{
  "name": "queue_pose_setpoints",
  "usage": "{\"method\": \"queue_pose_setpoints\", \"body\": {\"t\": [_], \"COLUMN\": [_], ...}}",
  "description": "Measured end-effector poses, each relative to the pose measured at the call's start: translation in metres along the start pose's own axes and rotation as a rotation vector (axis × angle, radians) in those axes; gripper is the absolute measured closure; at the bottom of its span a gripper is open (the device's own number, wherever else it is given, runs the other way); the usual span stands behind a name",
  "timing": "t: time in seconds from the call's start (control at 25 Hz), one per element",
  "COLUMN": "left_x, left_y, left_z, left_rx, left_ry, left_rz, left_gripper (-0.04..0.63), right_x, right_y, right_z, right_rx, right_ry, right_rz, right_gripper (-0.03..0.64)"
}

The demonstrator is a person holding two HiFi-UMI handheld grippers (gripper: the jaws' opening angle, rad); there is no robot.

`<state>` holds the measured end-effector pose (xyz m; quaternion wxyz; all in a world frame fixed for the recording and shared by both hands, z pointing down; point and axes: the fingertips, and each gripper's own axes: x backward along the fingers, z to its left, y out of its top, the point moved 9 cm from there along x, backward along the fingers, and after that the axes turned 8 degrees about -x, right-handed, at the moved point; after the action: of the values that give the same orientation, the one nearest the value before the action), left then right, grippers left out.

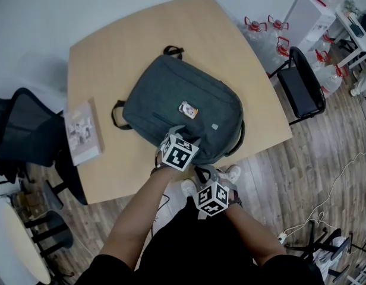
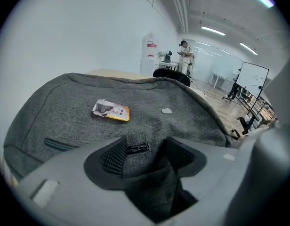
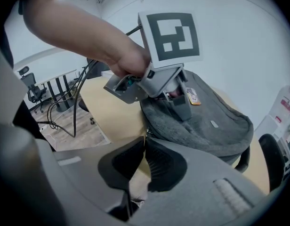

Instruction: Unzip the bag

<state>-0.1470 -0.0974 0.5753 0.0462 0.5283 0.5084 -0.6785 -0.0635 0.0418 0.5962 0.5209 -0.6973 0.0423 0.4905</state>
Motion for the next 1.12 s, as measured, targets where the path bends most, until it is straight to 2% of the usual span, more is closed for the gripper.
{"method": "queue_pose_setpoints", "body": {"t": [0.28, 0.52, 0.6, 0.72, 0.8, 0.96, 1.12], "left_x": [0.0, 0.002, 0.003, 0.006, 0.014, 0.047, 0.089], "left_y": [-0.001, -0.005, -0.006, -0.007, -0.006, -0.001, -0.012], "left_z": [0.004, 0.01, 0.011, 0.012, 0.014, 0.021, 0.02], "left_rx": [0.037, 0.082, 0.1, 0.087, 0.084, 0.128, 0.172], "left_ry": [-0.02, -0.066, -0.083, -0.099, -0.08, 0.003, 0.057], "left_rz": [-0.02, -0.052, -0.062, -0.089, -0.135, -0.29, -0.413], "left_gripper": [0.326, 0.347, 0.354, 0.371, 0.404, 0.421, 0.47], "right_x": [-0.026, -0.024, -0.019, -0.003, 0.016, 0.052, 0.076], "right_y": [0.013, 0.007, 0.006, 0.008, 0.012, 0.022, 0.036], "right_z": [0.017, 0.016, 0.015, 0.007, -0.003, -0.025, -0.047], "right_rx": [-0.013, -0.036, -0.065, -0.12, -0.156, -0.192, -0.242], "right_ry": [0.007, -0.026, -0.015, 0.004, -0.005, -0.044, -0.107], "right_rz": [-0.015, -0.074, -0.086, -0.116, -0.155, -0.217, -0.293], "right_gripper": [0.595, 0.592, 0.573, 0.532, 0.532, 0.537, 0.574]}}
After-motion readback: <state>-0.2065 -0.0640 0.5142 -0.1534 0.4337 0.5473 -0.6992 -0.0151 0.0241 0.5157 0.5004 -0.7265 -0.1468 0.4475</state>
